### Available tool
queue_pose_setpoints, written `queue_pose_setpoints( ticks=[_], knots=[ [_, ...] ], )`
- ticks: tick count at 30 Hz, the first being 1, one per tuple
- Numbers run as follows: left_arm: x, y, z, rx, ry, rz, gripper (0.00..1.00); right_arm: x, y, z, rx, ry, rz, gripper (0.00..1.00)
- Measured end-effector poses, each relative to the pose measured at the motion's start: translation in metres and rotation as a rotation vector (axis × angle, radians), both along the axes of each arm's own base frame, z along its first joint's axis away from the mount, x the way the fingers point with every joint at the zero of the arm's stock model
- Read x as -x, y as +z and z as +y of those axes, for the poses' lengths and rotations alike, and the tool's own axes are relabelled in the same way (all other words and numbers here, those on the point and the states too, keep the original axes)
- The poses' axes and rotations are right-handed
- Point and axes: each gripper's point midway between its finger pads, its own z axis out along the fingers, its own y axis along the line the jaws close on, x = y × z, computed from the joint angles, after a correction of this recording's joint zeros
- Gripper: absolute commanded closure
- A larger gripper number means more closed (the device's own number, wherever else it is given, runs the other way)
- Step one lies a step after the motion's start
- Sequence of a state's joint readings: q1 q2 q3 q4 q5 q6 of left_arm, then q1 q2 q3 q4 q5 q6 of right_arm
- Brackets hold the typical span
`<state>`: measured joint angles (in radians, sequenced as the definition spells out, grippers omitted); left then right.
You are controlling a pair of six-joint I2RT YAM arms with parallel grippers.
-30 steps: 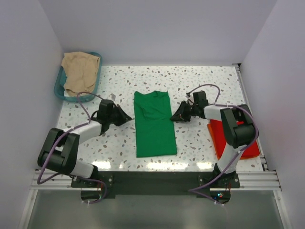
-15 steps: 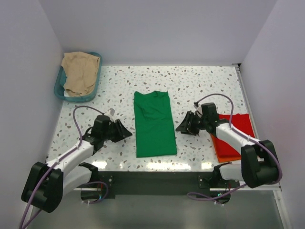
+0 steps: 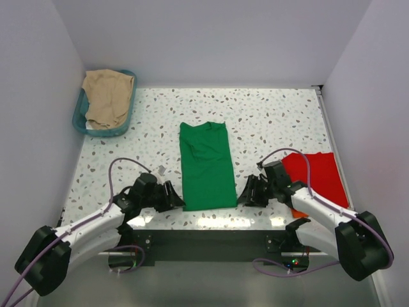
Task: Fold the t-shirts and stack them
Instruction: Fold the tshirt
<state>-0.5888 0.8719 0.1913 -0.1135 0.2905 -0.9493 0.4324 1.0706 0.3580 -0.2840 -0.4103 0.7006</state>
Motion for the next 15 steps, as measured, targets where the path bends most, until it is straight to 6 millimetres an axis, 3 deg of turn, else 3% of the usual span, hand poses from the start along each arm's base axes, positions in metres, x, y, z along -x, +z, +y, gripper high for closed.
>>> queue_pose_setpoints(
  ticks=[10, 15],
  knots=[
    [0.013, -0.002, -0.019, 0.033, -0.031, 0.031, 0.56, 0.004, 0.0, 0.018, -0.033, 0.016, 0.008, 0.53],
    [0.016, -0.005, -0.025, 0.032, -0.035, 0.041, 0.63, 0.006, -0.004, 0.027, -0.048, 0.022, 0.019, 0.66]
  ],
)
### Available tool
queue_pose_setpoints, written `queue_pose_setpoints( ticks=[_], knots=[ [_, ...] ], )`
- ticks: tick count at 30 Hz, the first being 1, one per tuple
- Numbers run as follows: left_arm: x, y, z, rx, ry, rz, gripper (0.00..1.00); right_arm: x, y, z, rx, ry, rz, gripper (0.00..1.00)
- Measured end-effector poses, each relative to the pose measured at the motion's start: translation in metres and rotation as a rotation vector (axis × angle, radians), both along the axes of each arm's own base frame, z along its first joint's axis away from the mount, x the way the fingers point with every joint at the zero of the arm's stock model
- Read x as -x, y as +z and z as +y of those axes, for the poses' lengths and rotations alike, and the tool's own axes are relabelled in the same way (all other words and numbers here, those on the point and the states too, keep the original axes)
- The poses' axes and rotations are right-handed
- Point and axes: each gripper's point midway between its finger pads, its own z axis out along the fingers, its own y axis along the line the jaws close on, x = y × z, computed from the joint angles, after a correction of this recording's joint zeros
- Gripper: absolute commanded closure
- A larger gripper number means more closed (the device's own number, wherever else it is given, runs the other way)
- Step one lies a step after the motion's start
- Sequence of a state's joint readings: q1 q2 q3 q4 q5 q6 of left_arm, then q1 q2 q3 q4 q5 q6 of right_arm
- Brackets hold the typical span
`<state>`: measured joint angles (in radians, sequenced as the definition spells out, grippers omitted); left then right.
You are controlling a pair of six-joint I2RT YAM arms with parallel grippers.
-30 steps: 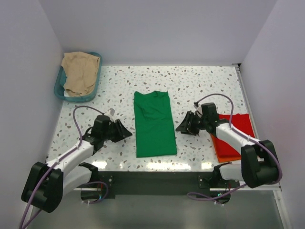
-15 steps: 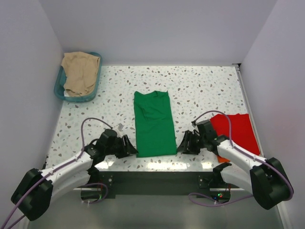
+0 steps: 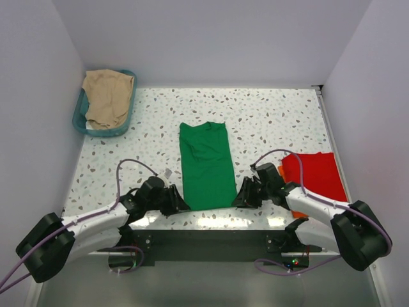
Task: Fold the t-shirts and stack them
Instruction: Fold the tshirt
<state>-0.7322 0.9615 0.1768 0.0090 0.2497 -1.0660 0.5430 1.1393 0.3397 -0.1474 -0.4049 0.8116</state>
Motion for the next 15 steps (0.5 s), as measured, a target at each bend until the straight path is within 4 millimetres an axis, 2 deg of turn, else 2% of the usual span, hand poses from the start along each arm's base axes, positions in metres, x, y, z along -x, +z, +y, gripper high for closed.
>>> queue_pose_setpoints(
  ticks=[2, 3, 6, 9, 15],
  knots=[
    [0.001, -0.001, -0.002, -0.002, 0.002, 0.004, 0.71, -0.001, -0.001, 0.001, -0.003, -0.005, 0.004, 0.76],
    [0.001, -0.002, -0.002, -0.006, 0.004, 0.007, 0.82, -0.001, -0.002, 0.001, -0.002, -0.01, 0.006, 0.83],
    [0.004, -0.006, 0.0, -0.022, 0.01, 0.017, 0.99, 0.0, -0.005, -0.001, 0.007, -0.018, 0.01, 0.92],
    [0.007, -0.007, 0.001, -0.027, 0.009, 0.019, 1.0, 0.001, -0.003, -0.002, 0.009, -0.017, 0.002, 1.0],
    [0.022, 0.001, -0.003, -0.013, -0.036, 0.014, 1.0, 0.006, 0.015, -0.002, -0.024, 0.003, -0.053, 1.0]
  ],
)
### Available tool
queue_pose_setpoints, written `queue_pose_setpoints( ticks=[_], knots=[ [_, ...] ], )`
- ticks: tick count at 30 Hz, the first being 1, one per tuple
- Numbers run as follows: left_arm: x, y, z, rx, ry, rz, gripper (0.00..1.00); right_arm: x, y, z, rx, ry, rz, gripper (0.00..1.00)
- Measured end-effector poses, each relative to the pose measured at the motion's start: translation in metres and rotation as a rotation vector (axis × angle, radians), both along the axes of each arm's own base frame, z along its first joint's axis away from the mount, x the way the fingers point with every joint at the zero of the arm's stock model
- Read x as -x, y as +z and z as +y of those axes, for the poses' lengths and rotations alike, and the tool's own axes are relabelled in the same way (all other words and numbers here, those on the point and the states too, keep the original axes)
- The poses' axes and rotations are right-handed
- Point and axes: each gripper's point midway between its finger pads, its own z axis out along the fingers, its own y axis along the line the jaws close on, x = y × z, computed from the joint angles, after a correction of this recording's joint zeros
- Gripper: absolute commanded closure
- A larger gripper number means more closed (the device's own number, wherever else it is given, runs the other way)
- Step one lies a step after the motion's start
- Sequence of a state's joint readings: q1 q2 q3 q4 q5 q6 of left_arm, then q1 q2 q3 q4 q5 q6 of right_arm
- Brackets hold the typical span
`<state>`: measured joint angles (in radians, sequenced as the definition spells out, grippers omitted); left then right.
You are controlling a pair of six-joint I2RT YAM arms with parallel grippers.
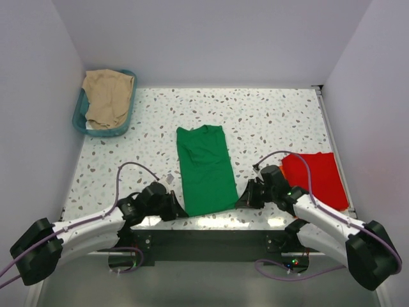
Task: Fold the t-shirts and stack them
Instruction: Fold the tshirt
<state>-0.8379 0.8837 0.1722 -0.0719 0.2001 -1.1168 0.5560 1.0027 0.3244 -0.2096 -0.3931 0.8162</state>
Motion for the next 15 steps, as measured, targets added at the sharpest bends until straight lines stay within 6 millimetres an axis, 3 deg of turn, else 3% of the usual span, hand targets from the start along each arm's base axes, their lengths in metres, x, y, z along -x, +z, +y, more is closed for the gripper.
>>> queue_pose_setpoints(
  ticks=[7, 11, 15],
  knots=[
    [0.02, 0.016, -0.006, 0.013, -0.066, -0.001, 1.0, 0.022, 0.023, 0.0, -0.046, 0.065, -0.071, 1.0],
    [0.011, 0.044, -0.011, 0.038, -0.044, -0.05, 1.0, 0.024, 0.031, -0.009, -0.008, 0.065, -0.092, 1.0],
    [-0.005, 0.076, -0.02, 0.067, -0.011, -0.109, 1.0, 0.012, 0.052, -0.008, 0.026, 0.063, -0.125, 1.0]
  ],
)
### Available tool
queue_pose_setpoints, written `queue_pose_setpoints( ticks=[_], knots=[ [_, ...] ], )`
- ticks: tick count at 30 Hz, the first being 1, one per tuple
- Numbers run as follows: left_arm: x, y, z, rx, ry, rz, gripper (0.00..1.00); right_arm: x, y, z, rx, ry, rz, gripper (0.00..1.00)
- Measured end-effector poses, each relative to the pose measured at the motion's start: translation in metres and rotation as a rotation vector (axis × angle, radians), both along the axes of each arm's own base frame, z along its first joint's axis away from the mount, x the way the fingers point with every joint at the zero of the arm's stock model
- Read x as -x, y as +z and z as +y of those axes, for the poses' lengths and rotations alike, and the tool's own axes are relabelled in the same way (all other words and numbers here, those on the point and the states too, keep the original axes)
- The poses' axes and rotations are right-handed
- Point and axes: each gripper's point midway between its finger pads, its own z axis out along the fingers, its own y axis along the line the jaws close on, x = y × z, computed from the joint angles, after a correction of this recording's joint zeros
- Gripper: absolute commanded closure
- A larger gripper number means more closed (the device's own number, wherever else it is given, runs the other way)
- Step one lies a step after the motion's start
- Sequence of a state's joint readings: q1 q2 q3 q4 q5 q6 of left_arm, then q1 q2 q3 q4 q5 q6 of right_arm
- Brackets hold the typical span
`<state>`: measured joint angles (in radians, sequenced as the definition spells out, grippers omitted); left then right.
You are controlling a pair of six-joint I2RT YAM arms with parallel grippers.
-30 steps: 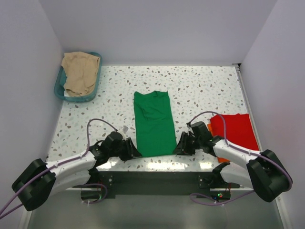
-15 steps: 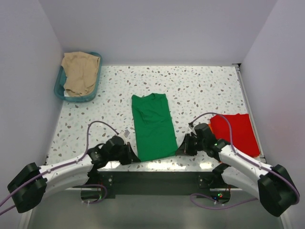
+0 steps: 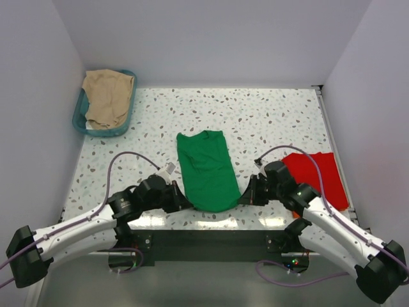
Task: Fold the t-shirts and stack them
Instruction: Fold the tshirt
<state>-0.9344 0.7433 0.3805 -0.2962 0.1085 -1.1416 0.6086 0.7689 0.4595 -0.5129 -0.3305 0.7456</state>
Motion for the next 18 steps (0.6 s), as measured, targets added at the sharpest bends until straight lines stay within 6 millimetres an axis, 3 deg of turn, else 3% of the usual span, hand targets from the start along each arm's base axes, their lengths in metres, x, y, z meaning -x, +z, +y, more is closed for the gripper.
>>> queue_pose_setpoints(
  ticks=[8, 18],
  knots=[
    [-0.028, 0.024, -0.006, -0.009, 0.068, -0.028, 1.0, -0.035, 0.034, 0.011, 0.042, -0.018, -0.055, 1.0],
    [-0.103, 0.069, -0.002, -0.01, 0.166, -0.09, 1.0, -0.104, 0.078, 0.035, 0.067, -0.057, -0.126, 1.0]
  ],
)
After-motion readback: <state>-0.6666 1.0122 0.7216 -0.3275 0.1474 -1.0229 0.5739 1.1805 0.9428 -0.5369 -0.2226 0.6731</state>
